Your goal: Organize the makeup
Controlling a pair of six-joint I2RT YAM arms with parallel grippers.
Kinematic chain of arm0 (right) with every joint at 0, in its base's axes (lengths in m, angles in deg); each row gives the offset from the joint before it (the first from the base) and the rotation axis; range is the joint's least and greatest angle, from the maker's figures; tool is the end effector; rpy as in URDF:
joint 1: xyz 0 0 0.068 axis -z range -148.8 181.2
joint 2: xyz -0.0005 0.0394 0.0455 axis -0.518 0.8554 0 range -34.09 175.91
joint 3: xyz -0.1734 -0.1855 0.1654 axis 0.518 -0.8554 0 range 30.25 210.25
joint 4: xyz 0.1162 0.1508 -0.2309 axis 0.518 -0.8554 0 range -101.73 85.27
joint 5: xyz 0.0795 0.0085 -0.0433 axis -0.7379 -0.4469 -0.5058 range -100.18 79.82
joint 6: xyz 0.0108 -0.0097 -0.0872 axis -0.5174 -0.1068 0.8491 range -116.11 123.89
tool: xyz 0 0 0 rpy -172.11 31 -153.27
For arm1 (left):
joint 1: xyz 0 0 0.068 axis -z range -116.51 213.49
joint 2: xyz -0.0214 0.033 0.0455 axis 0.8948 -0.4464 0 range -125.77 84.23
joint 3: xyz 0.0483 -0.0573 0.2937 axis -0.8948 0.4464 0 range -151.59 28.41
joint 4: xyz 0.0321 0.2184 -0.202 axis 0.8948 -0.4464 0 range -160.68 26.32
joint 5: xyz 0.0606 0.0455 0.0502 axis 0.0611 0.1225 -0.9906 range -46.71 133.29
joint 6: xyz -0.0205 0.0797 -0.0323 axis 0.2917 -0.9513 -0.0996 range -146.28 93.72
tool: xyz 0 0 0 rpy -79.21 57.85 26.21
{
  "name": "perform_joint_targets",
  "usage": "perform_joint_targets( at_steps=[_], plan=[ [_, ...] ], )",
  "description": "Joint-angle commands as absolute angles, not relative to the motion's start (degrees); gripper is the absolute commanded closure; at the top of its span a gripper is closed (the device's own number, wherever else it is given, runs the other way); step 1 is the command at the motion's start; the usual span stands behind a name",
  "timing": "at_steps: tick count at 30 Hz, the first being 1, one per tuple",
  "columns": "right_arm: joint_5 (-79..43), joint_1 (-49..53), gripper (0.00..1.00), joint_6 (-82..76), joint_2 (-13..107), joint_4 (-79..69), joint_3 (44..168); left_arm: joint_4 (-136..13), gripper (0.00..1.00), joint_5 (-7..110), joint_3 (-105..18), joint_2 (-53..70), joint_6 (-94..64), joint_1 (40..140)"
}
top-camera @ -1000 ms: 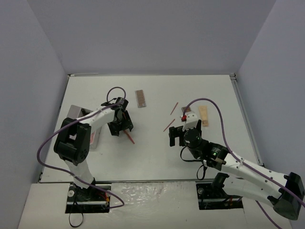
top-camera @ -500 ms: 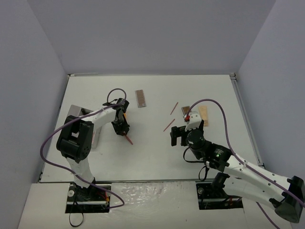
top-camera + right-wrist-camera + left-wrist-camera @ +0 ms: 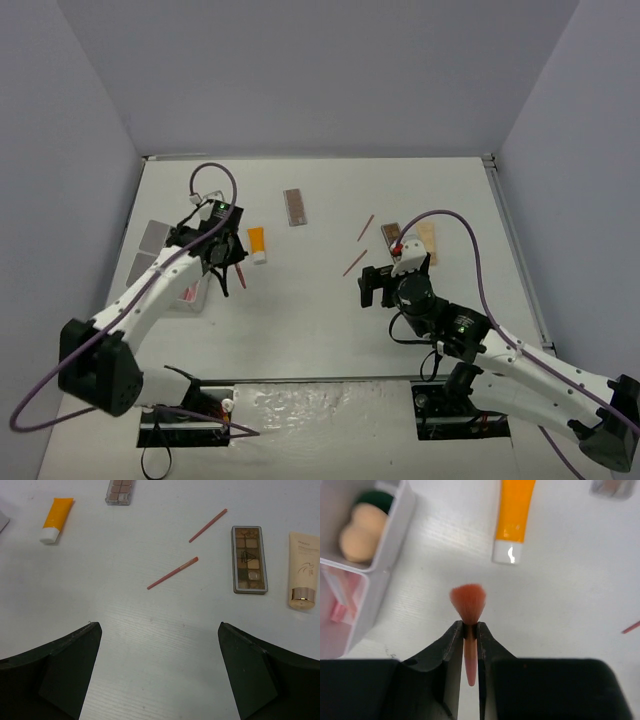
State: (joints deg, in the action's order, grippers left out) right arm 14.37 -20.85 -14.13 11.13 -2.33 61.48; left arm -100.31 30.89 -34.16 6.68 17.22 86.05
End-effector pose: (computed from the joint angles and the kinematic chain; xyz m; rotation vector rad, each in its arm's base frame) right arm 0.1768 0.1736 0.2832 -0.2158 1.7694 0.5093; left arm 0.3211 -0.1151 0.2679 -0.5375 2.3982 -0.2425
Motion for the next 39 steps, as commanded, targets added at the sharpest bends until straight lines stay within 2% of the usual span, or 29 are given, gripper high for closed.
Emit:
perform_joint_targets(
  at_steps=[1,7,15,23,26,27,31,35,39],
  plan=[
    [13.7,-20.4,0.00,-14.2,10.1,1.7,61.2,-95.1,1.00,16.0,-32.3,21.1,5.3,85.2],
    [12.6,-20.3,0.00,-14.4,9.2,2.7,60.3,-80.3,1.00,11.8,-24.4,30.4,-11.1,78.4],
    [12.1,-20.3,0.00,-14.3,7.7,4.0,59.3,-64.7,1.00,18.9,-12.9,33.3,-18.5,65.0],
    [11.9,-20.3,0.00,-14.1,7.2,4.5,58.9,-57.0,0.99,23.7,-8.4,30.1,-21.9,61.7],
    [12.2,-20.3,0.00,-14.1,7.2,4.5,58.7,-57.3,0.85,23.6,-8.0,29.6,-21.3,61.6],
    [12.2,-20.2,0.00,-14.1,7.2,4.5,58.8,-57.7,0.74,23.3,-7.7,29.5,-20.5,61.6],
    [12.4,-20.2,0.00,-14.3,7.4,4.5,58.8,-59.4,0.53,22.6,-8.1,29.6,-18.4,61.7],
    [13.7,-20.2,0.00,-14.7,8.6,3.7,59.5,-61.8,0.43,23.4,-9.6,30.9,-17.0,61.7],
    [16.5,-19.9,0.01,-17.2,12.6,1.2,62.7,-65.8,0.40,25.6,-12.8,33.1,-13.9,61.8]
  ],
)
